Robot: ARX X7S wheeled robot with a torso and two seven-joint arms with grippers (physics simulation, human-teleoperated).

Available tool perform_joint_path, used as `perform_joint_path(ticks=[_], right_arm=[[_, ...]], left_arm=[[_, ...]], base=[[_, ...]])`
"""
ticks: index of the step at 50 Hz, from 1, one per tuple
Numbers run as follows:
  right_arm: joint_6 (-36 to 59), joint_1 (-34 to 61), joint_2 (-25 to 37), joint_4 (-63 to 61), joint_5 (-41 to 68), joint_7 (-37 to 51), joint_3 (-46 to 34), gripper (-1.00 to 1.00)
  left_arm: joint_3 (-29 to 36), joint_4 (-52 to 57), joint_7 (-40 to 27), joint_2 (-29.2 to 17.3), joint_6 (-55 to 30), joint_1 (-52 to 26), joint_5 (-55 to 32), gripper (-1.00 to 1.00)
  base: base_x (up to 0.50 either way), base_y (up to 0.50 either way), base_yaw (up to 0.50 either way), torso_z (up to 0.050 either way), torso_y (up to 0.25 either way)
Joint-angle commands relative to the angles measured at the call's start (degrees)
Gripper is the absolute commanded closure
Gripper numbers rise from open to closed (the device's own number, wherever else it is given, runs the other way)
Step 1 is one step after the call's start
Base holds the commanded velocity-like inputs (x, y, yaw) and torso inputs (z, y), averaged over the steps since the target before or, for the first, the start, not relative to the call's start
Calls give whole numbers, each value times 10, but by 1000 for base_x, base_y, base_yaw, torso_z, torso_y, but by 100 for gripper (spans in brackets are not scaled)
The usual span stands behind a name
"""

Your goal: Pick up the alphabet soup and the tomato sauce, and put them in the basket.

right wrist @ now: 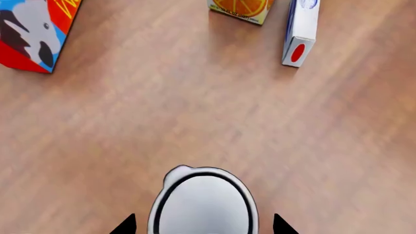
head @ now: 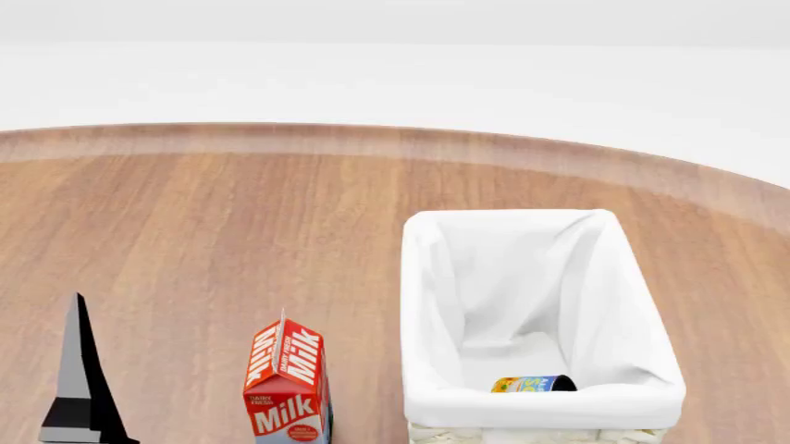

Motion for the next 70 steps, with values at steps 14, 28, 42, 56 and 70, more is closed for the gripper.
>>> perform_joint_path(ticks=[14, 28, 42, 56, 70], right_arm=[[-25, -2, -18, 55, -25, -30, -10, -100], [-34, -3, -24, 67, -33, -40, -15, -100], [-27, 7, -1, 17, -32, -16, -7, 100], [-5, 50, 61, -87, 27, 37, 53, 100], [26, 112, 94, -172, 83, 95, 104, 100]], left_arm=[[3, -4, -1, -1, 5, 0, 0, -100], [4, -11, -1, -1, 12, 3, 0, -100], [9, -7, -1, -1, 4, -3, 1, -100], [13, -8, -1, 1, 3, -7, 2, -100], [14, -7, -3, 1, 5, -7, 1, -100]], base=[[0, 0, 0, 0, 0], [0, 0, 0, 0, 0], [0, 0, 0, 0, 0], [0, 0, 0, 0, 0], [0, 0, 0, 0, 0]])
